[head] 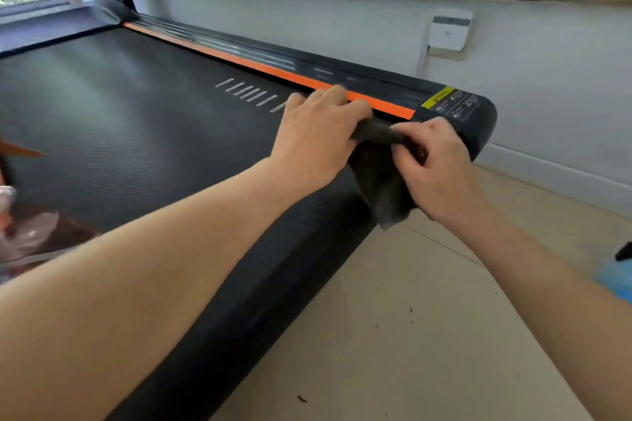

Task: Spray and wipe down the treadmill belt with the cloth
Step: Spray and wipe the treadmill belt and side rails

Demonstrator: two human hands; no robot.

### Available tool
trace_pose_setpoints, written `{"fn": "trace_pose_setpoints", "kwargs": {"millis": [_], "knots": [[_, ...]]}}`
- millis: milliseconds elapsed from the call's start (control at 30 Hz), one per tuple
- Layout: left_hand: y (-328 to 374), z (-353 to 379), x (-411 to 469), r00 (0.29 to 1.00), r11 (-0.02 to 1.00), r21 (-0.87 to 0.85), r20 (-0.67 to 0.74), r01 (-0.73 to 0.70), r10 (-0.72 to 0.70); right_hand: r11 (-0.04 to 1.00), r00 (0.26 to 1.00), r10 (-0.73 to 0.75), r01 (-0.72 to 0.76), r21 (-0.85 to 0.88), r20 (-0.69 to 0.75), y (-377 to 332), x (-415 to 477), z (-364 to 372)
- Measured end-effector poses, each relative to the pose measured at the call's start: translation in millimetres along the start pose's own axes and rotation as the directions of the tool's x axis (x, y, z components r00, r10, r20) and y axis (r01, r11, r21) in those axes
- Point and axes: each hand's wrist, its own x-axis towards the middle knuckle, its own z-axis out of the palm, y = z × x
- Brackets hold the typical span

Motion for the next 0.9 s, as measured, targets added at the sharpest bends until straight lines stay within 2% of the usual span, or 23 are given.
{"fn": "trace_pose_setpoints", "kwargs": {"millis": [67,133,200,267,334,367,434,467,501,534,567,634,701,734,801,901], "knots": [[8.1,26.1,30.4,1.000,1.000,-0.007,-0.008,0.000,0.000,0.996,0.995,0.076,-0.079,-0.040,-0.063,25.3,12.8,2.2],[9.7,53.1,48.8,0.997,0.997,-0.075,0.079,0.004,0.002,0.984,0.986,0.159,-0.162,-0.067,-0.052,49.6,15.9,13.1],[-1.1,70.3,46.0,0.970,0.983,-0.175,0.244,0.051,-0.007,0.973,0.971,0.228,-0.223,-0.066,0.076,58.7,4.8,29.4],[-8.8,77.1,34.5,0.944,0.967,-0.242,0.330,0.083,0.002,0.962,0.950,0.272,-0.274,-0.006,0.154,61.3,-14.0,39.0],[-14.5,66.7,10.4,0.922,0.961,-0.248,0.386,0.127,-0.022,0.964,0.947,0.216,-0.245,0.099,0.238,46.5,-48.3,43.0],[-14.5,56.2,1.6,0.894,0.966,-0.219,0.448,0.135,-0.024,0.963,0.937,0.162,-0.219,0.158,0.311,36.4,-66.8,42.2],[-15.9,23.2,-32.0,0.745,0.981,-0.126,0.666,0.150,-0.028,0.937,0.849,0.049,-0.221,0.271,0.525,2.6,-104.6,42.5],[-16.9,12.6,-40.1,0.675,0.981,-0.109,0.737,0.161,-0.029,0.902,0.813,0.041,-0.281,0.329,0.581,-6.7,-110.2,39.4],[-16.7,7.2,-42.0,0.662,0.973,-0.132,0.749,0.188,-0.027,0.850,0.814,0.071,-0.351,0.392,0.576,-9.6,-107.3,34.8],[-12.8,5.6,-33.2,0.709,0.958,-0.182,0.704,0.223,-0.032,0.812,0.853,0.136,-0.387,0.437,0.503,-2.3,-94.5,31.1],[-8.1,7.4,-18.7,0.792,0.932,-0.253,0.609,0.259,-0.055,0.803,0.897,0.206,-0.383,0.457,0.391,6.7,-77.4,24.9],[1.8,19.8,22.1,0.926,0.911,-0.333,0.361,0.243,-0.115,0.853,0.946,0.291,-0.324,0.410,0.142,27.2,-34.2,9.5],[14.3,38.2,66.8,0.978,0.931,-0.323,0.173,0.169,-0.117,0.923,0.955,0.294,-0.269,0.276,-0.050,44.7,6.7,-7.6],[17.3,49.5,82.7,0.988,0.947,-0.296,0.128,0.125,-0.090,0.945,0.951,0.290,-0.268,0.186,-0.109,54.5,20.1,-10.5],[20.0,68.5,103.0,0.992,0.968,-0.243,0.119,0.065,-0.037,0.952,0.945,0.307,-0.305,0.032,-0.114,74.1,38.8,-13.2],[4.0,88.3,85.3,0.945,0.984,-0.177,0.324,0.006,0.053,0.947,0.941,0.320,-0.315,-0.058,0.113,87.0,30.1,5.1]]}}
